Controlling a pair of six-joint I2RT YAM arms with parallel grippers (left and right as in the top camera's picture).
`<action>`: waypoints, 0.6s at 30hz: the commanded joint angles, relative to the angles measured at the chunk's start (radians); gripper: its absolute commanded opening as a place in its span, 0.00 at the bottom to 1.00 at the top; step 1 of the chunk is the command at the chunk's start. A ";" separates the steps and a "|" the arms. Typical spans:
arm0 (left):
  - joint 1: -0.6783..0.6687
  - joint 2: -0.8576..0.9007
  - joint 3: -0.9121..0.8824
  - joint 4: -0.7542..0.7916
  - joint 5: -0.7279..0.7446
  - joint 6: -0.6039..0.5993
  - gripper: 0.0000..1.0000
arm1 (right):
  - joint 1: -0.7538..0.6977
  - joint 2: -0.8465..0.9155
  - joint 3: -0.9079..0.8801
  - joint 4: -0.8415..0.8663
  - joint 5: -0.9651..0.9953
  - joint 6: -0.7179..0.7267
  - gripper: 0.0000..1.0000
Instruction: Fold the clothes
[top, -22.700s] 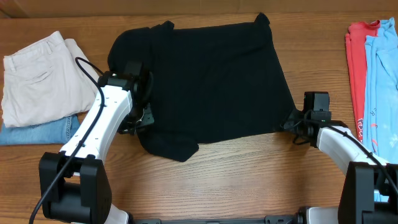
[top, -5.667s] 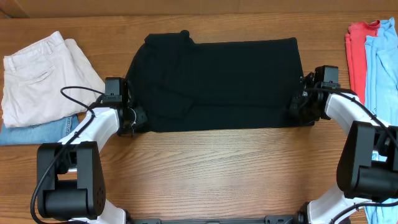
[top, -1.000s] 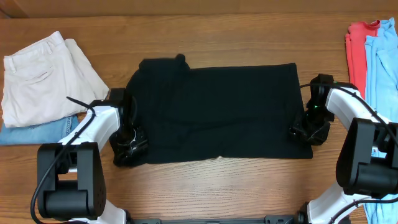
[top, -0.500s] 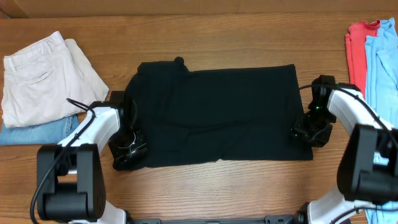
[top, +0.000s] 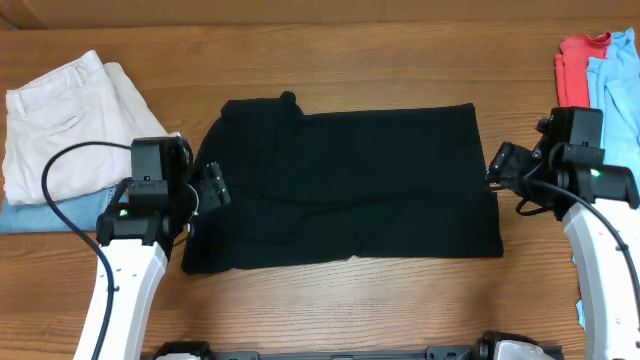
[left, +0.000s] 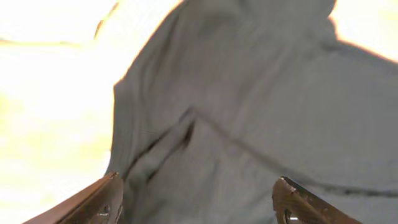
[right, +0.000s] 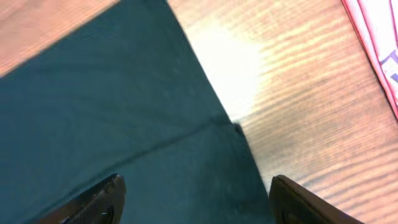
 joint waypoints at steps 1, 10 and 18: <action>0.013 0.047 0.069 0.012 -0.013 0.105 0.80 | -0.006 -0.008 0.004 0.000 -0.048 -0.033 0.78; 0.081 0.441 0.465 -0.027 0.073 0.233 0.85 | -0.006 -0.007 0.004 -0.004 -0.048 -0.039 0.78; 0.093 0.808 0.749 0.025 0.244 0.358 0.79 | -0.006 -0.007 0.004 -0.011 -0.043 -0.060 0.78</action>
